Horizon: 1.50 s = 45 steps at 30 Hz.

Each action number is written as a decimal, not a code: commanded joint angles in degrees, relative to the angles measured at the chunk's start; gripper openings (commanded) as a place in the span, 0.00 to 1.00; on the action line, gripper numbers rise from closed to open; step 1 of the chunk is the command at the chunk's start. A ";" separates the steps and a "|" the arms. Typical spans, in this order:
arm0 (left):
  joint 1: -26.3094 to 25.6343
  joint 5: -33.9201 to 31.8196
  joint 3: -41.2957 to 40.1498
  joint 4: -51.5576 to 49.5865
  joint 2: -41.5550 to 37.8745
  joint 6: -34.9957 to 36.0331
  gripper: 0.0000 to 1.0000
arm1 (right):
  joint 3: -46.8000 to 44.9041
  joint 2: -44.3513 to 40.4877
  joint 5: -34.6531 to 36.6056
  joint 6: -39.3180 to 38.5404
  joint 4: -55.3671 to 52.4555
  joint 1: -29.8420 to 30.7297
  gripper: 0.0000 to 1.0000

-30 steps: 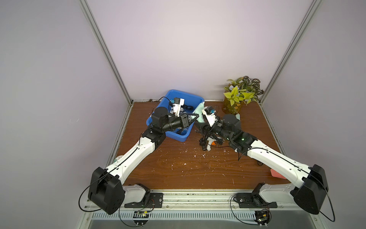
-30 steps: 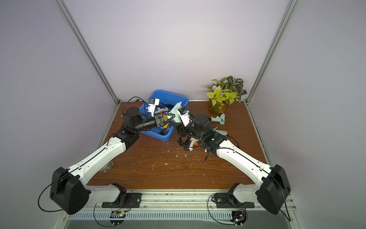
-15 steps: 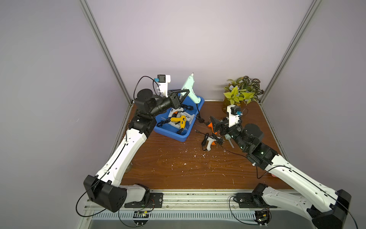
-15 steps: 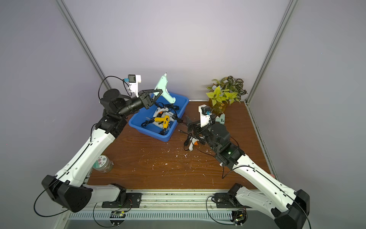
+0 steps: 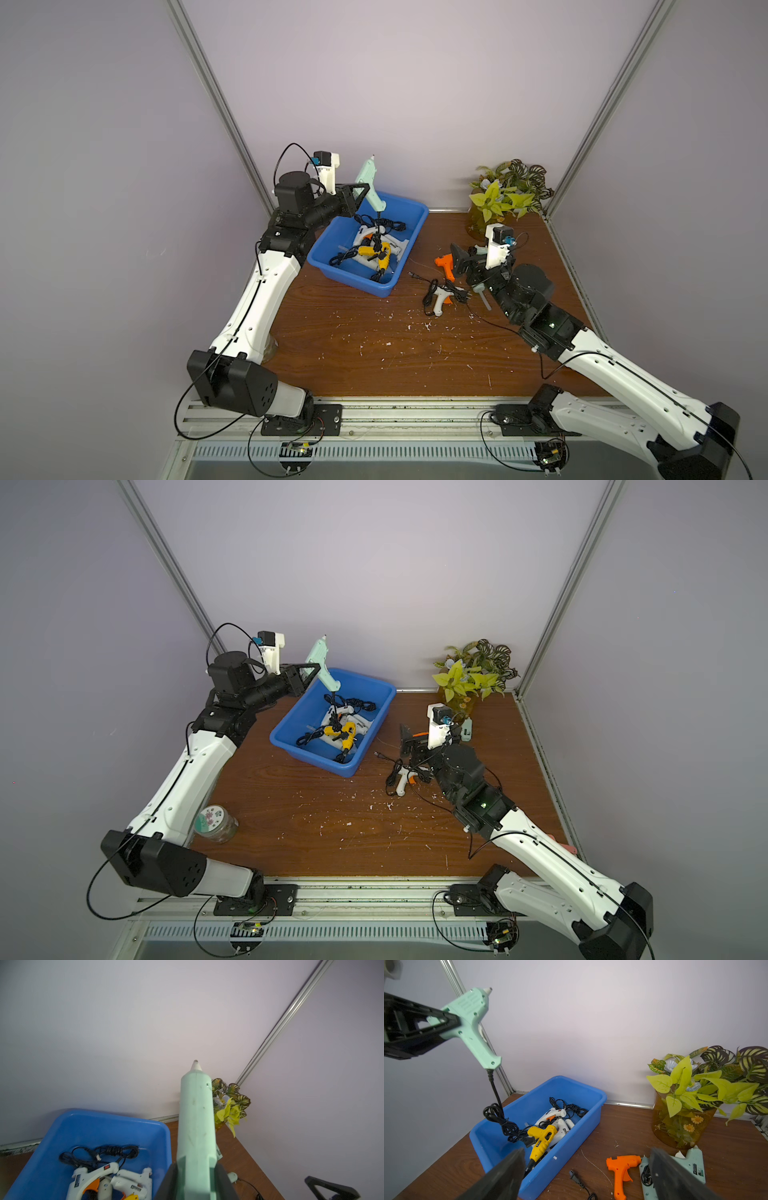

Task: Put the hot melt glue gun into the storage box
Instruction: Place the hot melt adhesive gun in the storage box.

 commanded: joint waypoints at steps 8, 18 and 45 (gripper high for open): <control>0.71 -12.38 1.49 -10.32 6.14 12.87 0.00 | -1.12 -0.11 1.32 2.45 1.07 -0.01 1.00; 0.71 -18.56 -0.27 -9.70 16.13 20.10 0.00 | -1.33 1.29 2.03 3.16 1.07 0.01 1.00; 0.71 -36.96 11.11 -18.19 37.07 21.85 0.64 | 1.32 18.41 -1.91 15.27 -15.93 -6.24 0.93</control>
